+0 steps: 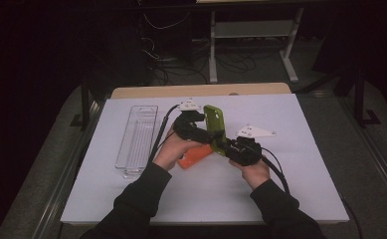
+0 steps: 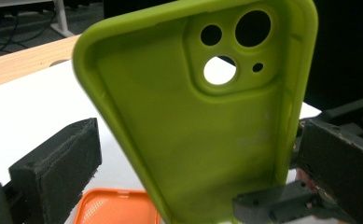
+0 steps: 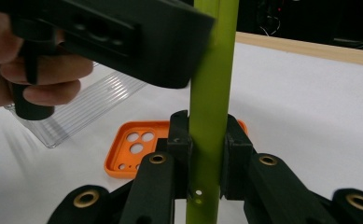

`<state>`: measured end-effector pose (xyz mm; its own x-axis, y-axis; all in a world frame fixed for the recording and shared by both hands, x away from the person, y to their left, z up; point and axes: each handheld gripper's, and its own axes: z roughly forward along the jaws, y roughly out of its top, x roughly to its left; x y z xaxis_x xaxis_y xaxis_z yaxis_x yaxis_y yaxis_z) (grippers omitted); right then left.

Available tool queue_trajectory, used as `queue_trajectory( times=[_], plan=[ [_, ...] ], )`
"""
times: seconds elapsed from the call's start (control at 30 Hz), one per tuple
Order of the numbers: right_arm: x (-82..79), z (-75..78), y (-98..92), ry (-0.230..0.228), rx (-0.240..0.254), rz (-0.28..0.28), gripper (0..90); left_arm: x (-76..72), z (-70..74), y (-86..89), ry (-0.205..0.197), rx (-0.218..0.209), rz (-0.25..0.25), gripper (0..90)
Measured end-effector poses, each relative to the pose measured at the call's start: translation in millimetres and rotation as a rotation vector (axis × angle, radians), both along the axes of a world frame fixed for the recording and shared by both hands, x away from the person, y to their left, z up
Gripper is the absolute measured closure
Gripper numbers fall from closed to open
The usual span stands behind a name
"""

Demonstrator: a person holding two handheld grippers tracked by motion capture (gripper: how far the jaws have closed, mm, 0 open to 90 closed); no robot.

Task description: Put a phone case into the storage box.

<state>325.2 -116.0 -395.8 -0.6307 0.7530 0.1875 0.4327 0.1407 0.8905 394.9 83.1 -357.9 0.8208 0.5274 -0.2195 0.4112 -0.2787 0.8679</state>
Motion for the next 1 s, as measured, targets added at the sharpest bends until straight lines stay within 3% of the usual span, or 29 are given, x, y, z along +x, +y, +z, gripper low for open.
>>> queue_trajectory(
  times=[0.4,0.47,0.67,1.0],
  plan=[
    [-0.5,-1.3,2.8,0.002,-0.016,0.009,75.9,3.5,-0.5,-8.5,0.008,-0.068,0.011,1.1],
    [-0.1,-1.7,2.9,-0.001,-0.018,0.007,75.9,3.9,-0.1,-7.0,0.001,-0.055,0.012,3.8],
    [0.5,-1.6,1.9,-0.007,-0.031,0.001,75.8,4.6,1.9,-3.8,-0.007,-0.081,0.014,11.9],
    [0.7,-1.0,1.1,-0.016,-0.046,0.005,75.4,2.3,3.0,-4.3,-0.004,-0.087,0.018,14.2]
  ],
)
